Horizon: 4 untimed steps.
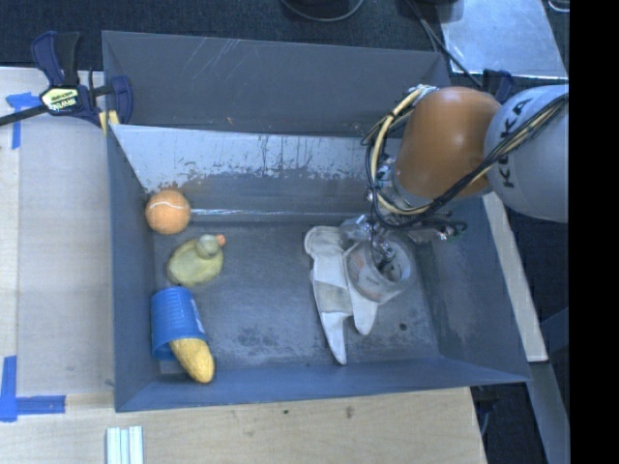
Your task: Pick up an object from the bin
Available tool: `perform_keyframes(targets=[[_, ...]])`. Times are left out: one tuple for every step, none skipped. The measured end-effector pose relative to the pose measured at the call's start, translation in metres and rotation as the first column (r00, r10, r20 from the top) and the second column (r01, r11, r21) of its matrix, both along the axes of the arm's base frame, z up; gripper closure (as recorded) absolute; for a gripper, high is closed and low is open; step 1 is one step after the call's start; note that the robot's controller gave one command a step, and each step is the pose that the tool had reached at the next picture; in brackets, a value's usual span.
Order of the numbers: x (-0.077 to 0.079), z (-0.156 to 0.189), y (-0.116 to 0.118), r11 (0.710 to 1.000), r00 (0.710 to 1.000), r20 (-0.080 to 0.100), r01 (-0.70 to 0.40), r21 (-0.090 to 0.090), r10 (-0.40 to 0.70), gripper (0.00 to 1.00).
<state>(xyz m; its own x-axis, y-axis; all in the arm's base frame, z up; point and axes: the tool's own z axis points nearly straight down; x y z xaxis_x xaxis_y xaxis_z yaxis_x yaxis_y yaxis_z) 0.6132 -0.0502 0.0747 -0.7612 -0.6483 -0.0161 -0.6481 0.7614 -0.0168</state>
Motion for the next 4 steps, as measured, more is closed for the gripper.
perform_keyframes(targets=[[-0.001,0.003,0.000,1.000,1.000,-0.002,0.000,0.001,0.000,1.00],[-0.003,0.021,0.000,1.000,1.000,-0.009,0.001,0.001,-0.001,1.00],[-0.001,0.038,0.000,1.000,1.000,-0.001,0.002,0.000,-0.002,1.00],[-0.001,0.044,0.000,1.000,1.000,0.001,0.002,0.001,-0.002,1.00]])
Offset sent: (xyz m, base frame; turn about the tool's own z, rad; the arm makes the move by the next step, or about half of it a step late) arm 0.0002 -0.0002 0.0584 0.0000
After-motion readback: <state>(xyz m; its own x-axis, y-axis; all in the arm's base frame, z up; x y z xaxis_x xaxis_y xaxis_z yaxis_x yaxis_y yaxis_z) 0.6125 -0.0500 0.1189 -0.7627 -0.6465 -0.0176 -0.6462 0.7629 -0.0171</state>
